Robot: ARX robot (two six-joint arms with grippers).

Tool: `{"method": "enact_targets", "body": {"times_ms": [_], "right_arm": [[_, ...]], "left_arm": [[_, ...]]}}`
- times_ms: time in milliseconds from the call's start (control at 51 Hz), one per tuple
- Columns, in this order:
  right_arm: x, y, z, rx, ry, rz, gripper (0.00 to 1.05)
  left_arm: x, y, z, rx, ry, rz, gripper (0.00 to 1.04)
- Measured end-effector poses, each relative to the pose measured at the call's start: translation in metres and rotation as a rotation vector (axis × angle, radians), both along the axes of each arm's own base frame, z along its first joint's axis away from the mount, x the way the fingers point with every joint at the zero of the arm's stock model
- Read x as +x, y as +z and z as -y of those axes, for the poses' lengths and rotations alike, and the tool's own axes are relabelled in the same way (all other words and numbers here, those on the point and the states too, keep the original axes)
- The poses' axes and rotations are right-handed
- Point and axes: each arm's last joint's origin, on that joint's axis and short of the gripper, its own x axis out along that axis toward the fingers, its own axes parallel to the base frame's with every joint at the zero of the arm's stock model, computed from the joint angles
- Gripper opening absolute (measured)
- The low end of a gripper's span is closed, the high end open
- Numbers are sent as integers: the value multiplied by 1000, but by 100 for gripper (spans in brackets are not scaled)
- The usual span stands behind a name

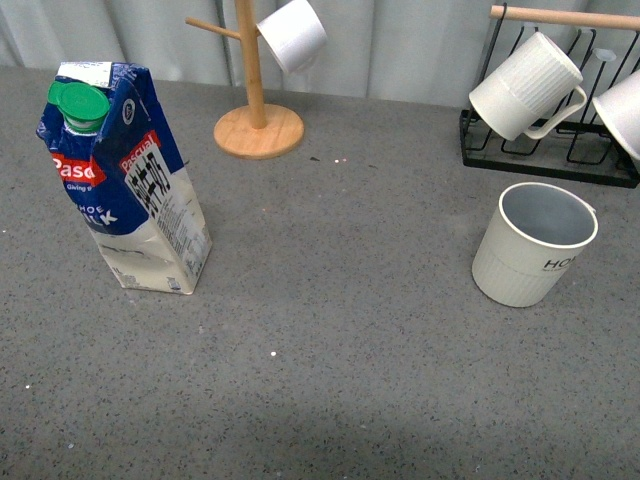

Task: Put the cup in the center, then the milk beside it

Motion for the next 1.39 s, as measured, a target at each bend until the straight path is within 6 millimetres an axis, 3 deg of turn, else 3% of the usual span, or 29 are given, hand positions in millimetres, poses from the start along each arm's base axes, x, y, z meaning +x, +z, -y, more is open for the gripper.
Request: {"method": "enact_targets", "body": {"times_ms": [176,255,412,608,824,961,1157,1392], "right_arm": [[0,0,0,0,0,0,95],[1,-2,0,-74,-114,-75,95],[17,-3,2,-162,-172,-169,95],[74,12,5,-122,-107,-259,95],[156,-7,1,0,-93,-556,95],[192,-14,-9,75,-65,-648,95],[222,-31,-22,164,-93,-767,95],[230,-57,-37,198,-151,-875,95]], "left_arm": [[0,0,0,0,0,0,98],[0,0,0,0,0,0,98],[0,0,0,0,0,0,98],[0,0,0,0,0,0,98],[0,0,0,0,0,0,98],[0,0,0,0,0,0,98],[0,0,0,0,0,0,98],[0,0,0,0,0,0,98]]}}
